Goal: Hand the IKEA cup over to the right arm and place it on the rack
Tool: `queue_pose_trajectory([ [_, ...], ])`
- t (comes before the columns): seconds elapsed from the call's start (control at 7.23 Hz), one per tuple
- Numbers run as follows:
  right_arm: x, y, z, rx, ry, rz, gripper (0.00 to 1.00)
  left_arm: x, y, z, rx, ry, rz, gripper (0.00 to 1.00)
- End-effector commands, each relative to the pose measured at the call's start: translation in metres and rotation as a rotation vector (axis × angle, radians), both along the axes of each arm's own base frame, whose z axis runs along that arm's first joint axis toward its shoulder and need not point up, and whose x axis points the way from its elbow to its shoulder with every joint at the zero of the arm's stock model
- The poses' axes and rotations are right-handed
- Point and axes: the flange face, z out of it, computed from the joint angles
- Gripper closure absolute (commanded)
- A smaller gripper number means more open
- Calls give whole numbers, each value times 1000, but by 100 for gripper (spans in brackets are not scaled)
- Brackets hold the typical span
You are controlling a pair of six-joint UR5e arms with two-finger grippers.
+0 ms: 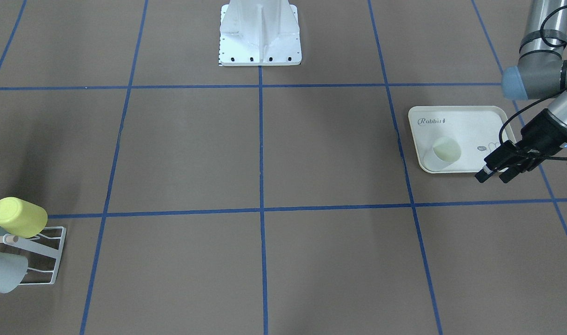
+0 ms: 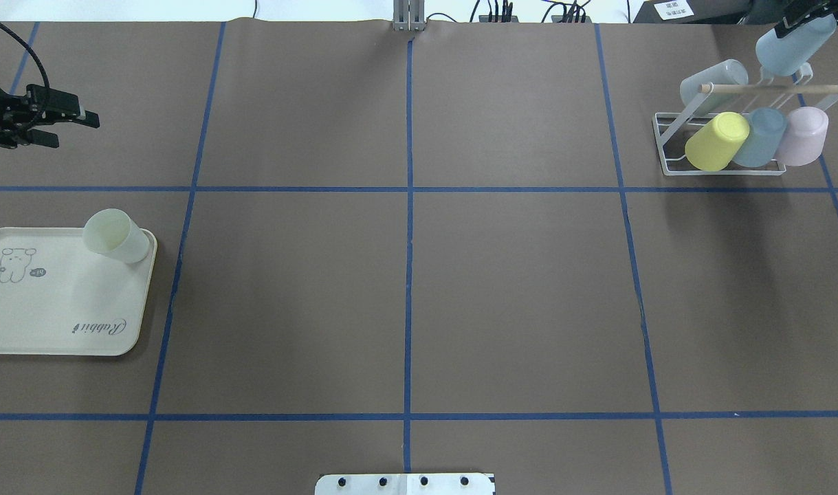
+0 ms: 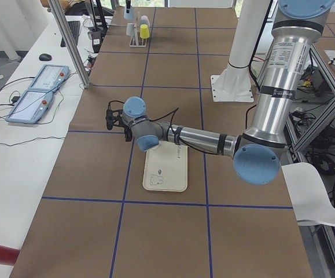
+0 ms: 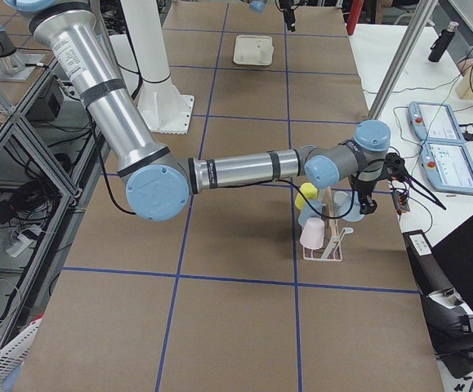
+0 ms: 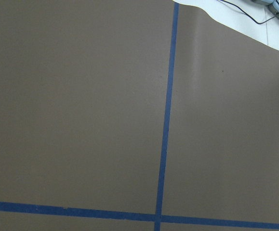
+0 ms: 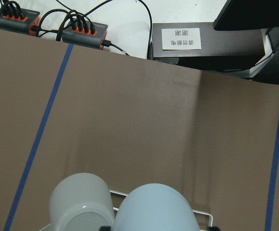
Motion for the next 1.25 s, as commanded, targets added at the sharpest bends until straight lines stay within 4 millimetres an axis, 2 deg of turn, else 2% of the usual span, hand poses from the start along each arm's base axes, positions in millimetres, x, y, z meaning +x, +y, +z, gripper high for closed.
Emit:
queue_pose_trajectory([
  [0.0, -1, 7, 15, -24, -13, -13, 68, 0, 1, 1, 0, -1, 0, 0],
  [0.42, -6, 9, 21, -35, -11, -18, 67, 0, 1, -1, 0, 1, -2, 0],
  [0.69, -11, 10, 23, -38, -11, -24, 59, 0, 1, -1, 0, 3, -2, 0],
  [0.83, -14, 11, 24, -41, -10, -28, 52, -1, 2, -2, -1, 4, -3, 0],
  [0.97, -19, 11, 24, -42, -9, -33, 38, -1, 2, -2, -3, 5, -5, 0],
  [1.11, -27, 11, 27, -48, -8, -43, 16, -3, 7, 2, -10, 3, -4, 0],
])
